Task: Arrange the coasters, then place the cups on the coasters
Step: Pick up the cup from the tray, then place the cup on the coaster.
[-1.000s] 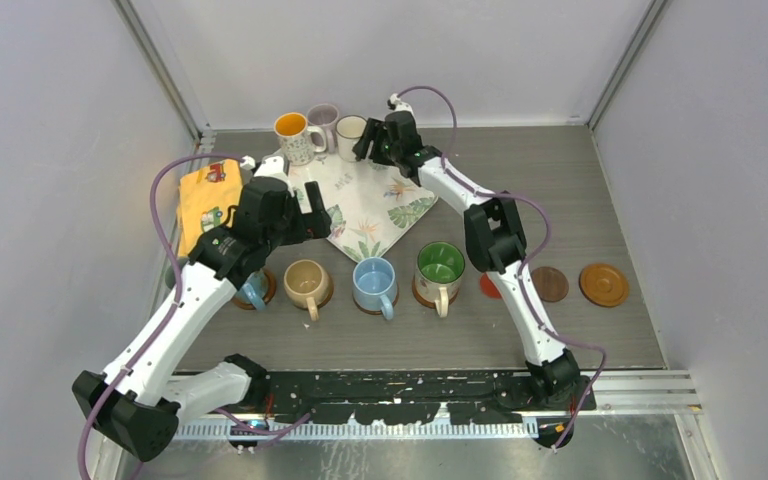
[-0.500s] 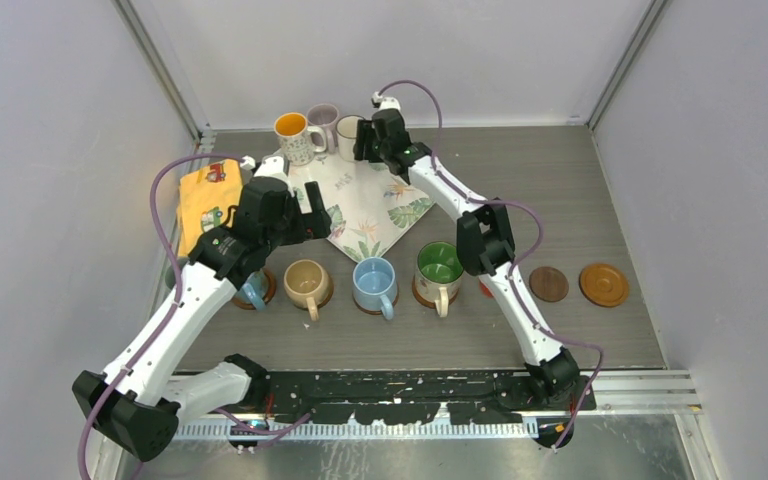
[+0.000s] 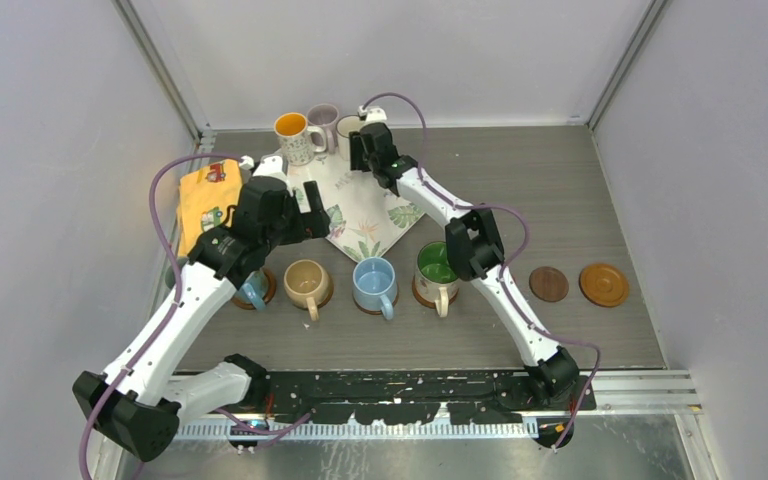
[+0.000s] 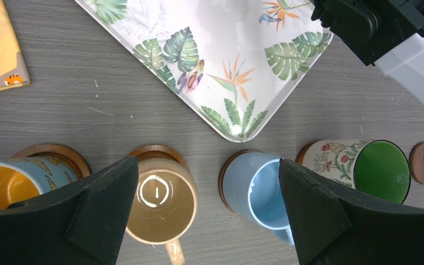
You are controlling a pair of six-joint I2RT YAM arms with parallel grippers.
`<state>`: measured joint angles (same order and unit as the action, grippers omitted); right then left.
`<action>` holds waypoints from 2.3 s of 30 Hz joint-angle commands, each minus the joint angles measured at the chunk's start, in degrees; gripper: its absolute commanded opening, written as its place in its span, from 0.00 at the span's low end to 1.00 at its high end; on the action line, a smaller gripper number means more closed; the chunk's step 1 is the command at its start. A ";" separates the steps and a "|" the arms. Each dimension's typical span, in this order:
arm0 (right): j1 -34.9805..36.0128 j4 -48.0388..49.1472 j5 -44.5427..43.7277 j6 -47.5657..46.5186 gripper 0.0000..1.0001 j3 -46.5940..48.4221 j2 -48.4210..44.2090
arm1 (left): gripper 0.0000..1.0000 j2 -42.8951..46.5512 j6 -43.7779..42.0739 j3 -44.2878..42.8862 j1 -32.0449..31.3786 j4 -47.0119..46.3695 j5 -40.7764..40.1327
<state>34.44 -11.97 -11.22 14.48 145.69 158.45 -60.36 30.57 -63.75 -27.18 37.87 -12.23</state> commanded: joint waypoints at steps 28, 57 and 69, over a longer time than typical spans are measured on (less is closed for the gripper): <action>3.56 6.96 -6.11 -1.30 0.01 -35.63 -30.00 | 1.00 4.09 -0.15 2.18 0.99 -2.43 1.72; 3.74 14.60 -32.61 -0.07 0.01 -63.91 -61.42 | 1.00 4.15 0.58 5.08 0.99 -4.51 2.27; -0.41 -0.85 -39.46 10.16 0.01 -76.77 -81.12 | 1.00 1.76 1.00 5.05 0.99 -7.55 7.21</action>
<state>33.52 -12.84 -44.88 20.18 70.15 86.39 -58.24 31.24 -58.26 -26.50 33.91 -7.44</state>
